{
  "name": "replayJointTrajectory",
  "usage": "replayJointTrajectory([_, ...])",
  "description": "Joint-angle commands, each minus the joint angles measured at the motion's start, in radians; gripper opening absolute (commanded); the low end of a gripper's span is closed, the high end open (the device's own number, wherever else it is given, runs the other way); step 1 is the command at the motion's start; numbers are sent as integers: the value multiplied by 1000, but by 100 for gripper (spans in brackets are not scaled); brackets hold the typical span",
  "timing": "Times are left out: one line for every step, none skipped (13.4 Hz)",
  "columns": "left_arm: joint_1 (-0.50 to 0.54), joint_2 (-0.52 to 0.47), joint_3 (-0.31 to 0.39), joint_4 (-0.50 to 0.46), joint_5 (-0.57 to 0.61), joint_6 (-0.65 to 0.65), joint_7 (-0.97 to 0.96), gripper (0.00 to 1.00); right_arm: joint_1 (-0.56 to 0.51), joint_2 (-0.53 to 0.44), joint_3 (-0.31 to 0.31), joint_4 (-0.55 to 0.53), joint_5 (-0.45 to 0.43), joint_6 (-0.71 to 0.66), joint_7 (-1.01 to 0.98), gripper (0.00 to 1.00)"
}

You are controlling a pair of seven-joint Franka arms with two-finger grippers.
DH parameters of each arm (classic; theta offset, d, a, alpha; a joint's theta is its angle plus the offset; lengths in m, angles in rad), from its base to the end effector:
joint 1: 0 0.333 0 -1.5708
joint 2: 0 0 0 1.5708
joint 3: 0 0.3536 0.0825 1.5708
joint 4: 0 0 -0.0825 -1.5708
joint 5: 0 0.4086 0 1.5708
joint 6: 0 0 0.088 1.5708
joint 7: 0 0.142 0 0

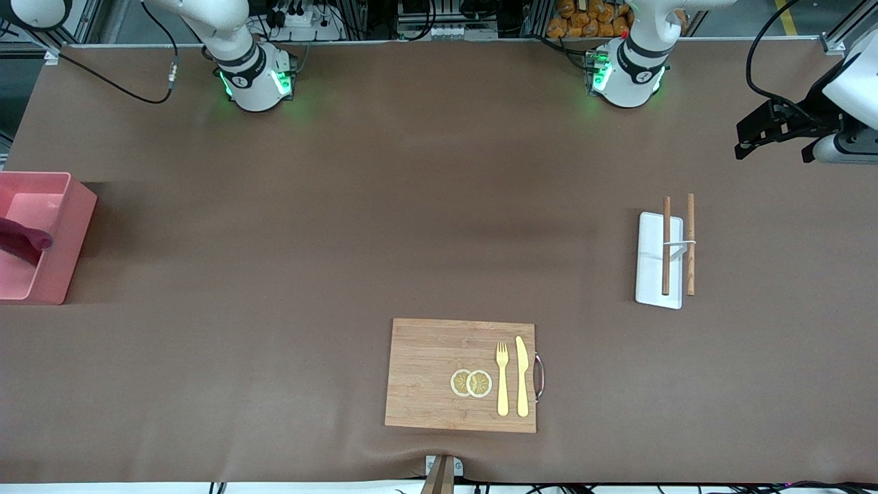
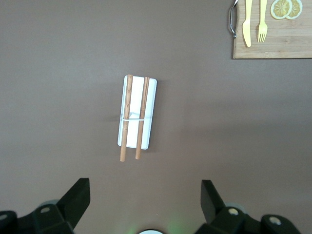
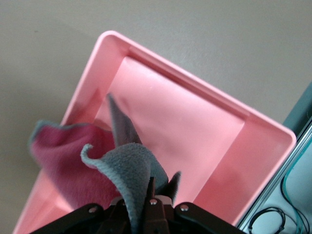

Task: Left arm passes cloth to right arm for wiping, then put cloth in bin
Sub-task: 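Carry the cloth into the pink bin and open the right gripper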

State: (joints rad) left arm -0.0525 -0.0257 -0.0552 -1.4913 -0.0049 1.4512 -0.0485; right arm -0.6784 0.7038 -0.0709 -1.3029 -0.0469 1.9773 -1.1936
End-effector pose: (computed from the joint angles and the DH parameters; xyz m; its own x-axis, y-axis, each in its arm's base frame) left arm 0.5537 -0.0611 0.6703 0.9981 -0.0597 -0.0146 -0.0597 -0.9982 0.0027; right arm 0.5768 -0.5263 0.3082 0.8834 0.4592 -0.0929 0.4617 -0.8870 0.0052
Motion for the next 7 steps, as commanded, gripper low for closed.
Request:
replayJointTrajectory([3,-11,3,3,-17,-8,-10,100,-23,29,17,28,22,9,-20,60])
replayJointTrajectory([3,-11,5,5,-17,-8,-10,100,-23,29,17,25,24,9,-21,89])
replayJointTrajectory([3,-11,5,5,-17,-8,-10,100,-21,28,22,22,24,6,-18,100])
replayJointTrajectory([3,-13,6,6,-17,-8,-10,100,-13,20,23,27,24,0,-15,100])
replayJointTrajectory([5,-11,6,6,-17,-6,-10,100,-13,17,26,31,24,-1,-14,100])
replayJointTrajectory([3,-11,6,6,-14,-6,-10,100,-12,16,39,37,22,-2,-14,100])
replayJointTrajectory([3,-11,6,6,-12,-3,-10,100,-13,11,69,40,18,-3,-9,100])
